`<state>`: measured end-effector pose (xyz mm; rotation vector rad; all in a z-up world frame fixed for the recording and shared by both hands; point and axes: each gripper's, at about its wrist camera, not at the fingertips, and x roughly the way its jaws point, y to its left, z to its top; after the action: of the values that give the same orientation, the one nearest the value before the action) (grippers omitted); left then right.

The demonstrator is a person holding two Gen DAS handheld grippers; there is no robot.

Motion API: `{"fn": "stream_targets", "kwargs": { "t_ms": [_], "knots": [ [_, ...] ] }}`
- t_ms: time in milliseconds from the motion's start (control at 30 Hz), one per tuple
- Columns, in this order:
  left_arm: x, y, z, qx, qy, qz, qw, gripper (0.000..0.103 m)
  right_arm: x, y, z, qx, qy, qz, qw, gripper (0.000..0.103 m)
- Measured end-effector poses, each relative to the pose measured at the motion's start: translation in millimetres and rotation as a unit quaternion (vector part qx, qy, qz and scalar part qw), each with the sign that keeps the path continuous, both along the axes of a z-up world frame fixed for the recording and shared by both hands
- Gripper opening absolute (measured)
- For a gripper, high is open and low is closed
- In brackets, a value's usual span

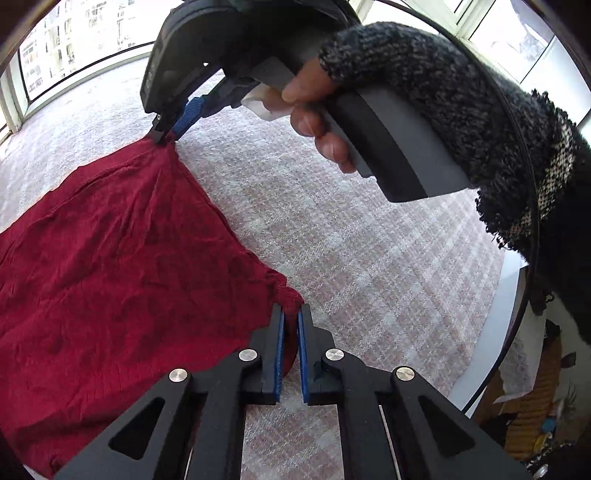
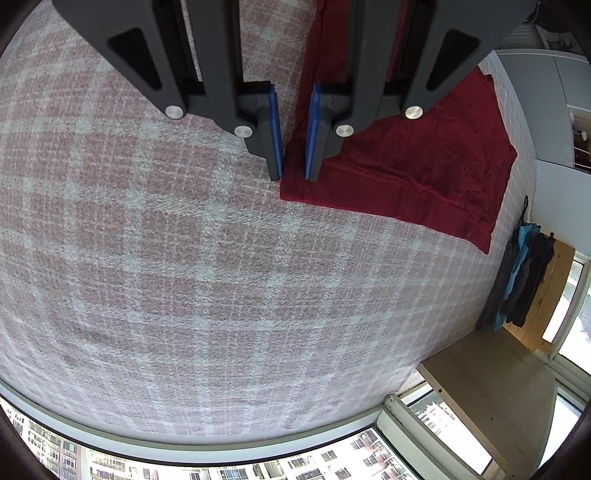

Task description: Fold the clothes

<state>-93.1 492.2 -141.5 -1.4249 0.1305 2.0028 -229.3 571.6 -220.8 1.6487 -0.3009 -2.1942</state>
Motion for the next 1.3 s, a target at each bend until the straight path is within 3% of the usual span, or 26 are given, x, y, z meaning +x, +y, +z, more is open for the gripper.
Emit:
{"fn": "stream_targets", "kwargs": {
  "t_ms": [233, 333, 433, 700, 833, 967, 1200, 1300],
  "knots": [
    [12, -107, 79, 0.12, 0.034, 0.06, 0.9904, 0.006, 13, -6, 51, -0.101, 0.02, -0.038, 0.994, 0.01],
    [21, -162, 90, 0.143, 0.042, 0.104, 0.9833, 0.006, 16, -35, 79, -0.131, 0.035, -0.036, 0.99, 0.01],
    [30, -227, 92, 0.144, 0.056, 0.15, 0.9765, 0.006, 10, -86, 74, -0.118, 0.032, -0.021, 0.992, 0.01],
    [40, -381, 41, 0.16, 0.027, 0.256, 0.953, 0.006, -9, -225, 51, -0.071, 0.016, 0.019, 0.997, 0.01],
    [33, -418, 4, 0.173, -0.007, 0.287, 0.9423, 0.006, -19, -295, 39, -0.047, 0.008, 0.039, 0.998, 0.01],
    [29, -444, -20, 0.176, -0.027, 0.293, 0.9393, 0.006, -28, -356, 27, -0.021, 0.001, 0.056, 0.998, 0.01],
    [27, -457, -36, 0.177, -0.044, 0.281, 0.9422, 0.006, -34, -376, 5, 0.012, -0.012, 0.058, 0.998, 0.01],
    [30, -453, -40, 0.171, -0.048, 0.265, 0.9479, 0.006, -38, -380, 5, 0.004, -0.015, 0.065, 0.998, 0.02]
  ]
}}
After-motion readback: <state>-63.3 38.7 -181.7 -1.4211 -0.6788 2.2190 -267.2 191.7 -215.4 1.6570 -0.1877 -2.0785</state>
